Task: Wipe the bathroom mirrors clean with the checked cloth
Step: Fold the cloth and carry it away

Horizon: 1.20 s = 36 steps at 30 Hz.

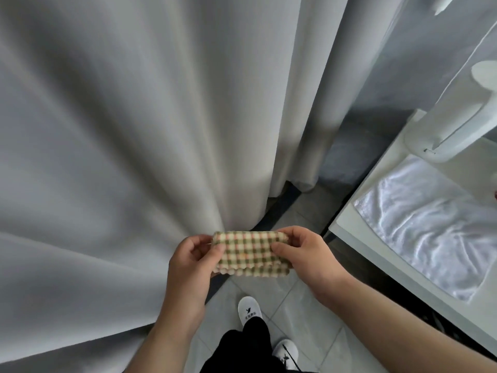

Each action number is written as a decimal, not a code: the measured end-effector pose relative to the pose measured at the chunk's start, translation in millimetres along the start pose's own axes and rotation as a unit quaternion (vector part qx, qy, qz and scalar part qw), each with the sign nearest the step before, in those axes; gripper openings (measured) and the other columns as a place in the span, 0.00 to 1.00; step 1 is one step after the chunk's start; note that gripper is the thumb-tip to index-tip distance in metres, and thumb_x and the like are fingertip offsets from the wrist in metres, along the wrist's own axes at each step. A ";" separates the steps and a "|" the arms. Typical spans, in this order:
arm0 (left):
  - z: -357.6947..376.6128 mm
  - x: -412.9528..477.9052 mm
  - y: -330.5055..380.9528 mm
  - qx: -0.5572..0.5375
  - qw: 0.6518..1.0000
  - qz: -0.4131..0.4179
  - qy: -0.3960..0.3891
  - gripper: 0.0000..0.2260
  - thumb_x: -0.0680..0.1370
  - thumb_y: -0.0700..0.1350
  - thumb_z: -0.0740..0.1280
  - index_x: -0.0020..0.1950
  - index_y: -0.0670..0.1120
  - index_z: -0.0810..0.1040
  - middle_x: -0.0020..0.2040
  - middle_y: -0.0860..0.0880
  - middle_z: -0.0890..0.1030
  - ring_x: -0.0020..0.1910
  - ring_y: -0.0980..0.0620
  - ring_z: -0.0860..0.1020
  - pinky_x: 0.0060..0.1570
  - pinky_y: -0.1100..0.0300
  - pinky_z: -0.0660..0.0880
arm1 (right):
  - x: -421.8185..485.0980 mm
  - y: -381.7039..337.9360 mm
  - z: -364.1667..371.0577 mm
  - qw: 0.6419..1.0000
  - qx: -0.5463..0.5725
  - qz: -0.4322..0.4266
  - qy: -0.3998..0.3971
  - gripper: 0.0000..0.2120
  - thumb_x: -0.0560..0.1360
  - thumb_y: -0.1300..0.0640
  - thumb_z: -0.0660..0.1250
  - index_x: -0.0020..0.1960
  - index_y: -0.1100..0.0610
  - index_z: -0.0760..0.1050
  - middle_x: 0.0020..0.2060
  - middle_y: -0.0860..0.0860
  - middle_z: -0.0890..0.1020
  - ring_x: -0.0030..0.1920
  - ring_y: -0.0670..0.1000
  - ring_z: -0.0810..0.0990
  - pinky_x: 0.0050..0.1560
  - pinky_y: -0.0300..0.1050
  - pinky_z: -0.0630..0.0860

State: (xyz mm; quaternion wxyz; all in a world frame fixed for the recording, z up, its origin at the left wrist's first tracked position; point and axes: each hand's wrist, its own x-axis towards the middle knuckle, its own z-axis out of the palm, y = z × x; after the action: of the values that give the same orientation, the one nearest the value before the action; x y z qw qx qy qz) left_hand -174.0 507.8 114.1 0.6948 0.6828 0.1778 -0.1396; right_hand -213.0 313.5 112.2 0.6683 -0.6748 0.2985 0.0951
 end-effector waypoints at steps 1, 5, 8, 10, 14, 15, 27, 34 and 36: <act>3.9 -0.5 1.6 0.008 1.000 0.006 -0.013 0.06 0.77 0.35 0.70 0.50 0.44 0.80 0.45 0.45 0.85 0.45 0.47 0.84 0.45 0.51 0.79 | -0.9 2.5 -2.3 1.000 0.013 0.000 0.013 0.07 0.75 0.62 0.72 0.50 0.53 0.81 0.44 0.51 0.86 0.47 0.50 0.85 0.48 0.43 0.81; 20.0 7.1 8.7 0.028 0.999 0.016 -0.044 0.05 0.77 0.35 0.70 0.49 0.44 0.80 0.42 0.48 0.85 0.42 0.50 0.83 0.43 0.53 0.78 | -6.7 10.6 -12.0 0.998 0.047 0.009 0.043 0.06 0.75 0.61 0.72 0.50 0.52 0.82 0.44 0.50 0.86 0.47 0.50 0.85 0.49 0.46 0.81; 37.6 23.6 17.0 0.041 0.996 0.014 -0.073 0.06 0.76 0.35 0.70 0.47 0.45 0.81 0.39 0.50 0.84 0.40 0.51 0.82 0.40 0.55 0.76 | -1.2 7.4 -21.7 0.995 0.074 0.016 0.068 0.06 0.75 0.62 0.71 0.50 0.53 0.81 0.44 0.51 0.86 0.46 0.50 0.85 0.46 0.43 0.79; 51.5 39.3 24.4 0.060 0.993 0.013 -0.103 0.05 0.77 0.35 0.70 0.47 0.45 0.81 0.39 0.49 0.84 0.41 0.51 0.82 0.40 0.55 0.76 | 10.5 2.2 -28.5 0.992 0.089 0.019 0.092 0.06 0.75 0.62 0.71 0.50 0.53 0.81 0.44 0.51 0.86 0.46 0.51 0.85 0.46 0.43 0.79; 82.7 84.5 46.6 0.087 0.984 0.018 -0.157 0.04 0.77 0.35 0.70 0.48 0.43 0.81 0.42 0.46 0.85 0.44 0.48 0.83 0.44 0.53 0.78 | 41.9 -13.9 -34.9 0.982 0.124 0.027 0.139 0.05 0.75 0.61 0.71 0.50 0.53 0.81 0.45 0.52 0.86 0.48 0.52 0.85 0.48 0.45 0.80; 91.8 96.7 53.1 0.092 0.981 0.019 -0.172 0.04 0.77 0.35 0.70 0.48 0.43 0.81 0.42 0.46 0.85 0.44 0.48 0.82 0.46 0.52 0.78 | 49.8 -19.3 -36.0 0.979 0.132 0.028 0.152 0.05 0.75 0.61 0.71 0.50 0.53 0.81 0.45 0.52 0.86 0.48 0.52 0.84 0.48 0.45 0.79; 214.1 157.2 79.0 0.200 0.907 0.002 -0.371 0.03 0.78 0.36 0.68 0.50 0.43 0.79 0.42 0.47 0.85 0.39 0.54 0.83 0.38 0.60 0.78 | 75.8 -34.3 -82.1 0.905 0.247 0.044 0.344 0.04 0.74 0.62 0.71 0.48 0.55 0.81 0.44 0.55 0.86 0.48 0.57 0.85 0.54 0.55 0.82; 290.7 144.1 55.5 0.254 0.849 -0.016 -0.463 0.05 0.78 0.36 0.69 0.52 0.42 0.80 0.45 0.45 0.86 0.42 0.52 0.83 0.41 0.60 0.79 | 61.5 -13.7 -133.5 0.843 0.301 0.073 0.439 0.06 0.75 0.63 0.71 0.51 0.56 0.80 0.43 0.55 0.86 0.42 0.53 0.86 0.43 0.46 0.81; 312.4 141.2 47.7 0.279 0.831 -0.019 -0.480 0.05 0.78 0.37 0.69 0.54 0.42 0.80 0.47 0.44 0.86 0.45 0.48 0.84 0.46 0.54 0.80 | 61.4 -7.7 -150.2 0.829 0.310 0.082 0.458 0.07 0.75 0.63 0.70 0.52 0.55 0.80 0.44 0.53 0.86 0.42 0.52 0.86 0.41 0.44 0.80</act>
State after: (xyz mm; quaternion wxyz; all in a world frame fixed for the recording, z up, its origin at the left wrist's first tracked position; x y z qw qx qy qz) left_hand -8.8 204.1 96.6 0.4701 0.6908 -0.2116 -0.5071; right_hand -200.2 152.0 99.6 0.6188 -0.3715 0.6383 -0.2676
